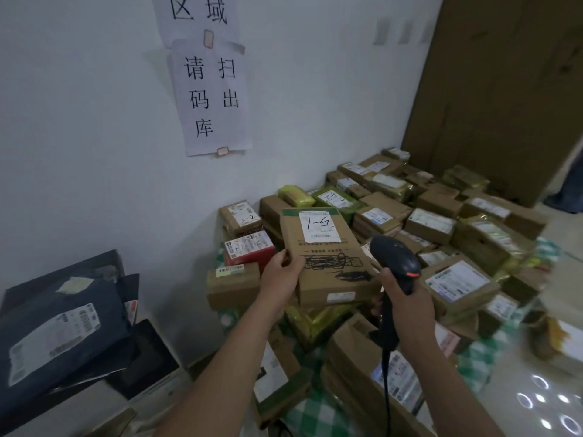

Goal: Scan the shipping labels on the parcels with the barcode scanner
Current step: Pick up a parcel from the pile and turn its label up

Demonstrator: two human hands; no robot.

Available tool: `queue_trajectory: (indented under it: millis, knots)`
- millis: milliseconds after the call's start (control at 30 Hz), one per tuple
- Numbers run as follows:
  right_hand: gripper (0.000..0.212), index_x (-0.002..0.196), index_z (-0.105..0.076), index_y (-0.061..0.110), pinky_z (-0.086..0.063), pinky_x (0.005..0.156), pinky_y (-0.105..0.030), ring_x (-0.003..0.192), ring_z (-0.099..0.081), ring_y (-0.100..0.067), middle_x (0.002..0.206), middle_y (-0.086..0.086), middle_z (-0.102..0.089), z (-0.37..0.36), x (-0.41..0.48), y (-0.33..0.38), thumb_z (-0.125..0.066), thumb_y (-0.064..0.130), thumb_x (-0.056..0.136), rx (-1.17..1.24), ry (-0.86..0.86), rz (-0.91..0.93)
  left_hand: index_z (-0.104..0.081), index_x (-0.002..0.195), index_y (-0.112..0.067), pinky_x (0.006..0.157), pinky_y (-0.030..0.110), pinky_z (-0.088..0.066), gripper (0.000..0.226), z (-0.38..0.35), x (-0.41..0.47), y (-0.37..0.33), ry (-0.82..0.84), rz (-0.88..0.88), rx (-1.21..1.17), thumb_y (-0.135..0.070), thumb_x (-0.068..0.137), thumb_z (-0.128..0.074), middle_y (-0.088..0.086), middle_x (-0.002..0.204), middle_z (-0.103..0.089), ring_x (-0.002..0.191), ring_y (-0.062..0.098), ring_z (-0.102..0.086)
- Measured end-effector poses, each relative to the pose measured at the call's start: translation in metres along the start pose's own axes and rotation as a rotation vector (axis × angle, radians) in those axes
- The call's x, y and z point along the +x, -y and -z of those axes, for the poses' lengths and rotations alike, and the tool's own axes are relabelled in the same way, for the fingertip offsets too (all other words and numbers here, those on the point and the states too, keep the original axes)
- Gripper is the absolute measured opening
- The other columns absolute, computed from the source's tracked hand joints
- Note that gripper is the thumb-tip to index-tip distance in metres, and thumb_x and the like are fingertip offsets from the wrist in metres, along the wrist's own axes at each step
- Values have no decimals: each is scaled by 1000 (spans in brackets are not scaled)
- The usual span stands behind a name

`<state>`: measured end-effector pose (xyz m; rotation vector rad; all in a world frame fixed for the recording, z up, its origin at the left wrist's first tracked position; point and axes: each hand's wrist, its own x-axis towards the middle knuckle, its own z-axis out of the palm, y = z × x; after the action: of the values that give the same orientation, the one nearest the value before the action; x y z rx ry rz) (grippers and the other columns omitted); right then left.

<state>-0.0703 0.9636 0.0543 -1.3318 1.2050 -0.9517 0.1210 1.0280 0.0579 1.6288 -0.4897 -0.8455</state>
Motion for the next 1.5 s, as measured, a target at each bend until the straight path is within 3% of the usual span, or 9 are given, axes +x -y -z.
queue_trajectory:
  millis: [133, 300, 600, 767, 867, 1067, 1267, 1400, 1500]
  knots:
    - [32, 93, -64, 8, -45, 55, -29, 65, -62, -25, 74, -9, -66, 1, 2, 3, -62, 40, 91, -24, 10, 9, -44, 146, -23, 93, 34, -52, 49, -7, 1, -4, -16, -61, 107, -31, 99, -54, -4, 127, -59, 107, 14, -55]
    - [22, 94, -65, 18, -55, 76, -47, 77, -67, -29, 80, -9, -70, -5, -6, 3, -64, 39, 89, -29, 52, 78, -48, 142, -21, 95, 38, -53, 46, 1, 2, -3, -39, -47, 115, -27, 97, -58, 1, 133, -59, 113, 19, -58]
    - [13, 82, -59, 10, -47, 48, -23, 45, -55, -11, 51, -2, -60, -11, -46, -4, -66, 17, 90, -120, 248, 67, -39, 149, -19, 88, 29, -45, 57, 21, -8, 6, -15, -60, 154, -34, 97, -58, 3, 144, -50, 124, 20, -51]
    - [11, 89, -61, 25, -49, 56, -27, 57, -61, -12, 64, 1, -66, -26, -69, -31, -71, 24, 86, -261, 313, 23, -51, 136, -21, 82, 30, -50, 40, 57, -8, 53, -86, -32, 256, -34, 98, -56, -6, 125, -59, 105, 13, -58]
    - [23, 97, -53, 35, -44, 59, -12, 74, -58, -1, 83, 11, -63, -39, -79, -43, -72, 26, 86, -388, 376, 13, -64, 110, -21, 83, 41, -57, 25, 77, -6, 111, -64, 71, 331, -40, 95, -56, -1, 102, -71, 87, 18, -67]
    - [27, 103, -62, 14, -39, 51, -9, 75, -64, -22, 89, -11, -69, -50, -91, -67, -75, 29, 84, -566, 444, -23, -56, 125, -15, 94, 24, -43, 32, 90, -22, 201, 59, 236, 565, -21, 95, -62, 0, 128, -60, 114, 16, -56]
    - [26, 93, -63, 17, -46, 59, -19, 66, -60, -11, 80, -4, -68, -47, -86, -84, -75, 38, 82, -679, 531, -9, -55, 121, -9, 89, 31, -46, 37, 75, -32, 241, 37, 593, 186, -27, 92, -68, 9, 122, -62, 112, 28, -59]
    - [33, 98, -64, 6, -41, 54, -14, 61, -54, -7, 79, -7, -64, -39, -79, -83, -73, 35, 84, -654, 614, -30, -56, 105, -3, 76, 32, -46, 23, 68, -38, 246, -109, 658, -17, -20, 92, -66, 13, 99, -64, 85, 24, -59]
    - [18, 96, -59, 23, -41, 55, -6, 68, -55, 1, 84, 6, -63, -31, -74, -79, -71, 34, 87, -666, 677, -12, -65, 104, 0, 81, 35, -54, 25, 65, -38, 245, -150, 661, -142, -18, 89, -70, 15, 97, -69, 88, 26, -64]
